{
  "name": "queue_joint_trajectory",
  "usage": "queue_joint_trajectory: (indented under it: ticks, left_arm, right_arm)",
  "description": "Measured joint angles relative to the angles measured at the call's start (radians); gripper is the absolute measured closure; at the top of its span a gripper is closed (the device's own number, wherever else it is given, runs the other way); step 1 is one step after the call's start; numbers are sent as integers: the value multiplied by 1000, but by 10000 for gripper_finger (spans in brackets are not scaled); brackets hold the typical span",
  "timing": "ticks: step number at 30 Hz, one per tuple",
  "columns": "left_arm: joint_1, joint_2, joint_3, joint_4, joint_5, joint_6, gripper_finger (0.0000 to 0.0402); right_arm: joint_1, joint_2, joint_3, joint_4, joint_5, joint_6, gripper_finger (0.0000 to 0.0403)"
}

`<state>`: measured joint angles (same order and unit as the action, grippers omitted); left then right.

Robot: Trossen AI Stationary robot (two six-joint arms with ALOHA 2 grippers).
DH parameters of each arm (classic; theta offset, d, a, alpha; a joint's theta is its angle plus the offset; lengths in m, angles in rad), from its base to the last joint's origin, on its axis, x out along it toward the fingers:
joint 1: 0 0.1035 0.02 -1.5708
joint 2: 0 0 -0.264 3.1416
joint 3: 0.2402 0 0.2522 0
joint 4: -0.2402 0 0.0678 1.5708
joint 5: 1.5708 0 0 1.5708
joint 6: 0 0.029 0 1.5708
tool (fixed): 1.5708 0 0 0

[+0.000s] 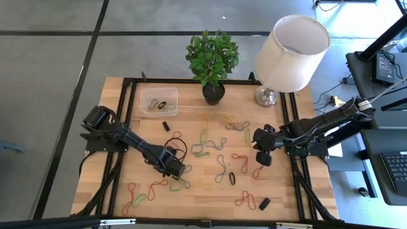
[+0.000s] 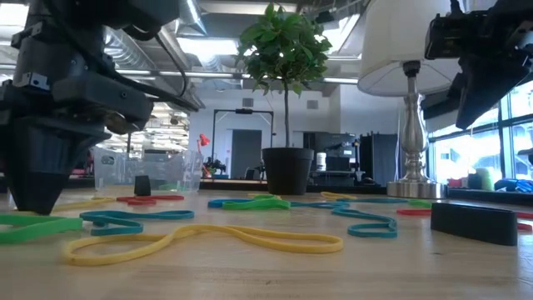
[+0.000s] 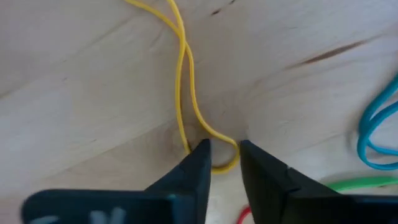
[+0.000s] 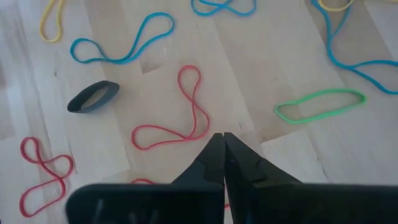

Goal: Pick and place rubber bands into bin
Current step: Put the yellow rubber band into the transparent bin

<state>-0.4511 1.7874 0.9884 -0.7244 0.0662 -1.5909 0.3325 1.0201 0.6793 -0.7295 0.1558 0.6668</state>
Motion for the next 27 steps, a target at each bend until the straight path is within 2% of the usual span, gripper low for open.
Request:
queue_joint_trajectory:
  ticks: [4, 8, 12, 20, 27]
  left_arm:
    - [0, 6, 28, -26, 5, -9, 389]
    - [-1, 17, 90, -64, 13, 51, 399]
    - [7, -1, 173, -190, 1, 115, 400]
    - [71, -93, 325, -439, -133, 218, 400]
    - [179, -218, 411, -637, -314, 361, 400]
  right_arm:
    - [0, 0, 0, -1, 0, -21, 398]
    - [0, 0, 0, -1, 0, -22, 397]
    - [0, 0, 0, -1, 1, -25, 397]
    - [0, 0, 0, -1, 1, -23, 396]
    - [0, 0, 0, 3, 2, 10, 396]
